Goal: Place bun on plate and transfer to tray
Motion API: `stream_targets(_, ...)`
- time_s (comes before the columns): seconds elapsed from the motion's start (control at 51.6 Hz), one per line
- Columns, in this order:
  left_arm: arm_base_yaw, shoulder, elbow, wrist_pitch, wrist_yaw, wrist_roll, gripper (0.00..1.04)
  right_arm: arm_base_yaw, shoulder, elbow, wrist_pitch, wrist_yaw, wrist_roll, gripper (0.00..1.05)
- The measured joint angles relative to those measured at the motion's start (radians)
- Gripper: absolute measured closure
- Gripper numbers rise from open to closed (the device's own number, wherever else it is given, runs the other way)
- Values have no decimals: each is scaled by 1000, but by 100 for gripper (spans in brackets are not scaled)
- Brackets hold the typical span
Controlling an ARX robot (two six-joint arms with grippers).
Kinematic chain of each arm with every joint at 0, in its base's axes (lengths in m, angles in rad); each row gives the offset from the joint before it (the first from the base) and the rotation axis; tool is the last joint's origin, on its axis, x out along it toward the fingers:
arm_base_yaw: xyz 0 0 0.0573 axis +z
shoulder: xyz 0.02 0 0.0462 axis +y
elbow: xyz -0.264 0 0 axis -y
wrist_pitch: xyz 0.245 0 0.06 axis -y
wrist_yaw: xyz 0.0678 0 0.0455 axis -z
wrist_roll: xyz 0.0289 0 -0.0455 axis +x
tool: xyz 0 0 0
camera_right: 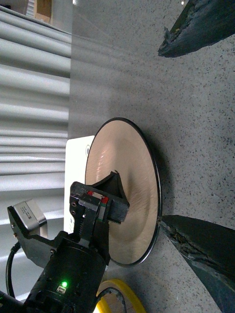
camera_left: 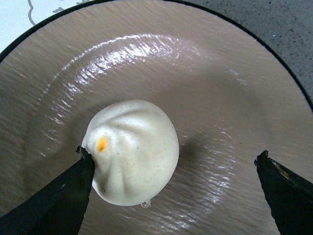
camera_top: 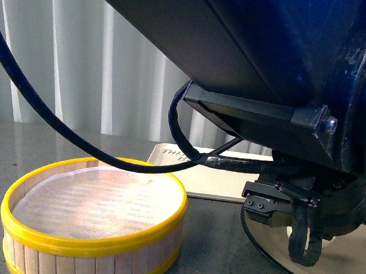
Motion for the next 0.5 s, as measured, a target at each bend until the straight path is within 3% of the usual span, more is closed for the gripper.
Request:
stream_targets(0.329,8,-23,16,-2,-4,-36,7,0,0,0,0,0,0,9)
stream_targets(0.504,42,-19,87,-19,-106,-71,7,0,0,0,0,0,0,9)
